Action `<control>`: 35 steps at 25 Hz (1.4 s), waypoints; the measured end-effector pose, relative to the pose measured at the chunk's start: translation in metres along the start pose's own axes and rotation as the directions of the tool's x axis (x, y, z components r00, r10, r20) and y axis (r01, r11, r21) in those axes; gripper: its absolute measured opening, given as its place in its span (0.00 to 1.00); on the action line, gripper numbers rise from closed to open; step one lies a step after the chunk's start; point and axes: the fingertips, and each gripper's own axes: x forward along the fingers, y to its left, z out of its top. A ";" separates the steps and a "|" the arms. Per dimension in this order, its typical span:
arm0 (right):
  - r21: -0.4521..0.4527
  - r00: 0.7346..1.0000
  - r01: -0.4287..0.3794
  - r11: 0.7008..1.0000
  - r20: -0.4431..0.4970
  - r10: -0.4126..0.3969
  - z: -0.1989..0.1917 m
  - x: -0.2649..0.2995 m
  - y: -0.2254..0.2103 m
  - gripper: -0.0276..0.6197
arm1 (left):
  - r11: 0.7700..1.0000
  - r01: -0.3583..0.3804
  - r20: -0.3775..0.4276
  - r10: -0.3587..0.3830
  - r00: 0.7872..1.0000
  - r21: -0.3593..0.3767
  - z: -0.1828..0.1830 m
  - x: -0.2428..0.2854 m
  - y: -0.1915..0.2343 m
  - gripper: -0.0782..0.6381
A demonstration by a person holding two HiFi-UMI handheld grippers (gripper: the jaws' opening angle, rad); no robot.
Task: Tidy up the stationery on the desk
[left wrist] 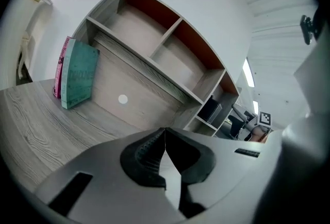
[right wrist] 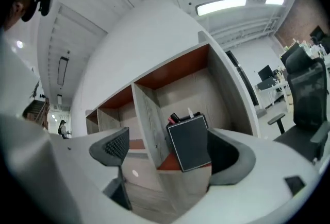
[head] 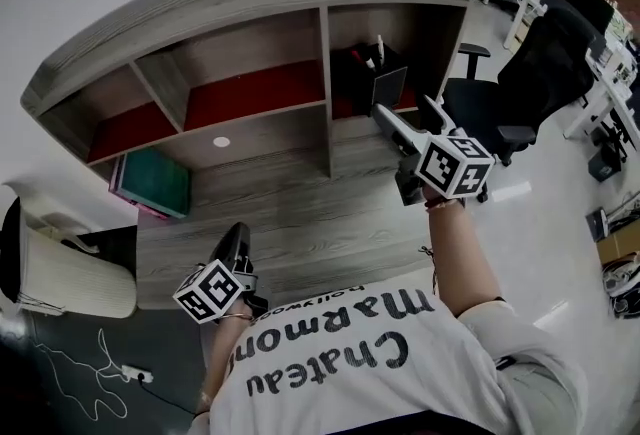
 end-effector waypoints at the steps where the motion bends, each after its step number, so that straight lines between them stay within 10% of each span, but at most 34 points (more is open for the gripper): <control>1: 0.025 1.000 0.009 1.000 -0.003 -0.009 -0.005 -0.008 0.002 0.76 | 1.000 0.015 -0.006 -0.015 1.000 0.002 -0.001 -0.002 -0.002 0.13; 31: 0.152 0.950 0.072 0.986 -0.310 -0.021 -0.181 -0.161 0.152 0.75 | 0.963 0.262 -0.187 -0.247 0.951 0.058 -0.057 -0.099 -0.027 0.13; 33: 0.121 0.930 0.109 0.987 -0.364 -0.058 -0.193 -0.173 0.145 0.69 | 0.963 0.265 -0.190 -0.251 0.949 0.053 -0.059 -0.102 -0.028 0.13; 35: 0.145 0.963 0.077 0.986 -0.267 -0.036 -0.172 -0.164 0.161 0.41 | 0.962 0.267 -0.189 -0.253 0.949 0.051 -0.061 -0.104 -0.029 0.13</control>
